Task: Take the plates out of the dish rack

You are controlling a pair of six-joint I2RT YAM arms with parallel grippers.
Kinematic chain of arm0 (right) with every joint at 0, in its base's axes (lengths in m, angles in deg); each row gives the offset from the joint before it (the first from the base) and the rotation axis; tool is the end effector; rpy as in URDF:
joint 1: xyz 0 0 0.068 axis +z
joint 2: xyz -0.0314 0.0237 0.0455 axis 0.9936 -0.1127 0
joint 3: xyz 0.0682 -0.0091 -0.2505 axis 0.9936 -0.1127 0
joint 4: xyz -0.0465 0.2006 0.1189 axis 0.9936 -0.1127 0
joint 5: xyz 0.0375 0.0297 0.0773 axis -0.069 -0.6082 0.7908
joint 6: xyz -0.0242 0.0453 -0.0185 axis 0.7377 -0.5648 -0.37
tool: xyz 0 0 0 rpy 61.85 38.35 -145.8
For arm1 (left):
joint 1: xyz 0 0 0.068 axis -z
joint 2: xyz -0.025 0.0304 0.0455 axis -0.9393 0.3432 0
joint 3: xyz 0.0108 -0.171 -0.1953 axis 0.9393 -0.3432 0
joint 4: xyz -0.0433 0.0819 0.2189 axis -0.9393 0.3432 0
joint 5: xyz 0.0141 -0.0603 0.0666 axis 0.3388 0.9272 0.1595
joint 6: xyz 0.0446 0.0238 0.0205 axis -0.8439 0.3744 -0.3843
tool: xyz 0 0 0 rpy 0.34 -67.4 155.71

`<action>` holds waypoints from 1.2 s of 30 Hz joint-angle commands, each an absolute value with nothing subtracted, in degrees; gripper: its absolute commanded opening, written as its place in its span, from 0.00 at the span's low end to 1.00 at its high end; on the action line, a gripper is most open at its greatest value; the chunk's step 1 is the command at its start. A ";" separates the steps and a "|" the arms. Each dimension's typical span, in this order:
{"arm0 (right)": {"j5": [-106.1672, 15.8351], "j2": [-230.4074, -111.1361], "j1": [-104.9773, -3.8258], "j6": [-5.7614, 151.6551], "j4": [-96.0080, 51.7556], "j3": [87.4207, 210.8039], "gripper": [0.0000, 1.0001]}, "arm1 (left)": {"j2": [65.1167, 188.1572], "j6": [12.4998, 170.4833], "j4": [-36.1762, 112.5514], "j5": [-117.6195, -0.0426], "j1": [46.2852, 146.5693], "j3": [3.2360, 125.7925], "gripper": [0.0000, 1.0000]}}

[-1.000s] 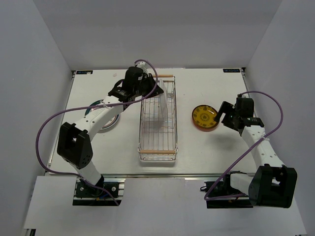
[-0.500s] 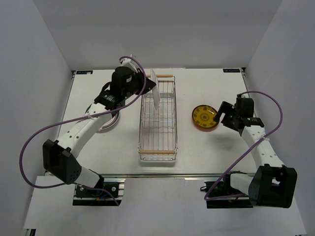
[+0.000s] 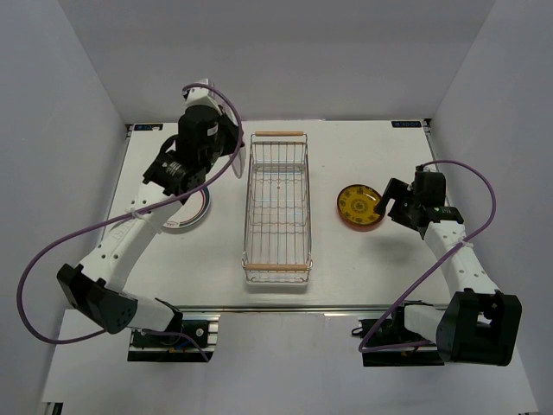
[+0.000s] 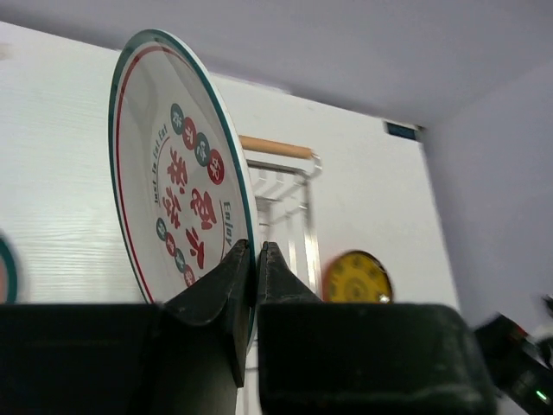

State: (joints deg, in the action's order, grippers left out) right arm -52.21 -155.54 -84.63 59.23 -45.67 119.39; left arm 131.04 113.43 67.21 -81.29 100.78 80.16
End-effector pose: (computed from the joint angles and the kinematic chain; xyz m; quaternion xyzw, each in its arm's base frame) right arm 0.2238 -0.0039 0.2466 0.1707 0.9048 0.0706 0.3837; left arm 0.2521 -0.1402 0.4146 -0.0906 0.8056 -0.2222 0.5418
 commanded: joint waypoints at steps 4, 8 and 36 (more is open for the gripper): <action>-52.02 -156.13 -84.85 60.07 -45.70 119.71 0.89 | 129.01 108.83 78.33 -105.31 100.60 80.77 0.00; -52.19 -156.40 -84.76 59.90 -45.79 119.80 0.89 | 131.37 109.96 80.10 -112.08 100.07 74.28 0.00; -52.54 -156.31 -84.76 60.07 -46.67 120.06 0.89 | 154.59 102.93 72.99 -110.95 90.14 69.86 0.24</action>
State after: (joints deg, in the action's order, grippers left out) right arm -52.27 -156.45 -84.63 59.25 -45.91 119.39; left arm 154.67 101.56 71.03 -111.43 90.79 67.30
